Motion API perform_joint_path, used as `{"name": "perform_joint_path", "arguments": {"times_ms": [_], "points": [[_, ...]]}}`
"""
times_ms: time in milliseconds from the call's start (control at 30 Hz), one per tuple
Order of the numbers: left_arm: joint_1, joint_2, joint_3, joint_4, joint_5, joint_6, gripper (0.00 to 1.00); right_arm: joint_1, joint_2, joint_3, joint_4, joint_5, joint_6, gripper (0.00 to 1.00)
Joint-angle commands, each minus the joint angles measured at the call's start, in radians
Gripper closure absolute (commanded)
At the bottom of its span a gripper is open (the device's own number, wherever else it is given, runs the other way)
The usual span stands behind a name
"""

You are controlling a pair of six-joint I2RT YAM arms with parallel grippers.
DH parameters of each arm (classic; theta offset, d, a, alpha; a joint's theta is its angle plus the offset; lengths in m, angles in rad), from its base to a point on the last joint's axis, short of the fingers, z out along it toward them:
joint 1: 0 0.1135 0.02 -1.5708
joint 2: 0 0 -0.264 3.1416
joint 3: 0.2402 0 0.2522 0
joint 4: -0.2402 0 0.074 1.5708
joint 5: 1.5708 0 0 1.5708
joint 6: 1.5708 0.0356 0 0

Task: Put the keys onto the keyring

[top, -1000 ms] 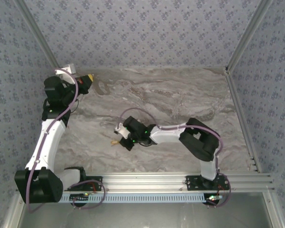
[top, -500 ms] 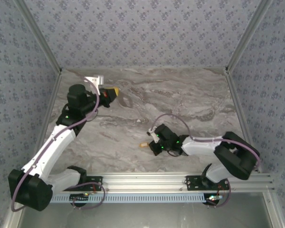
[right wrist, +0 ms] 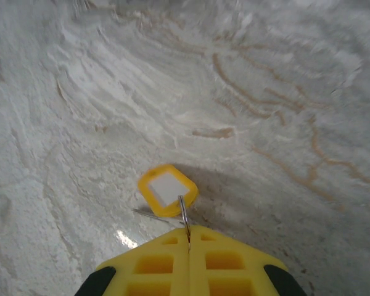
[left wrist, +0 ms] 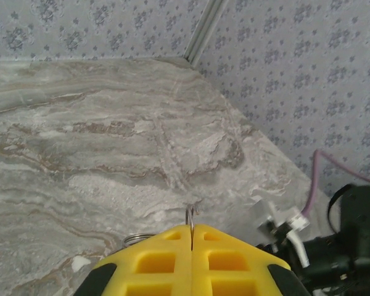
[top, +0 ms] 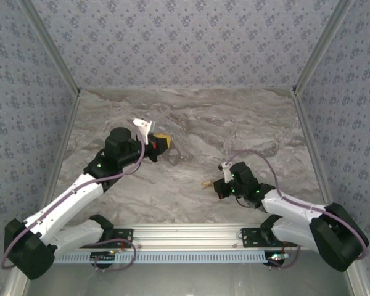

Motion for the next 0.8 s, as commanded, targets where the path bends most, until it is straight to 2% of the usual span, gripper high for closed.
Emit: {"name": "perform_joint_path", "arguments": {"times_ms": [0, 233, 433, 600, 767], "points": [[-0.014, -0.03, -0.008, 0.026, -0.031, 0.045, 1.0, -0.043, -0.068, -0.01, -0.001, -0.083, 0.042, 1.0], [-0.031, -0.064, -0.022, 0.011, -0.026, 0.113, 1.0, -0.113, -0.197, 0.0, 0.021, -0.223, 0.08, 1.0], [-0.033, -0.068, -0.032, 0.012, 0.002, 0.194, 1.0, -0.142, -0.228, 0.023, 0.043, -0.308, 0.091, 1.0], [-0.033, -0.06, -0.036, 0.006, 0.023, 0.208, 1.0, -0.149, -0.231, 0.02, 0.097, -0.352, 0.117, 1.0], [-0.034, -0.073, -0.075, 0.031, 0.047, 0.208, 1.0, -0.147, -0.244, 0.014, 0.138, -0.336, 0.163, 1.0]]}}
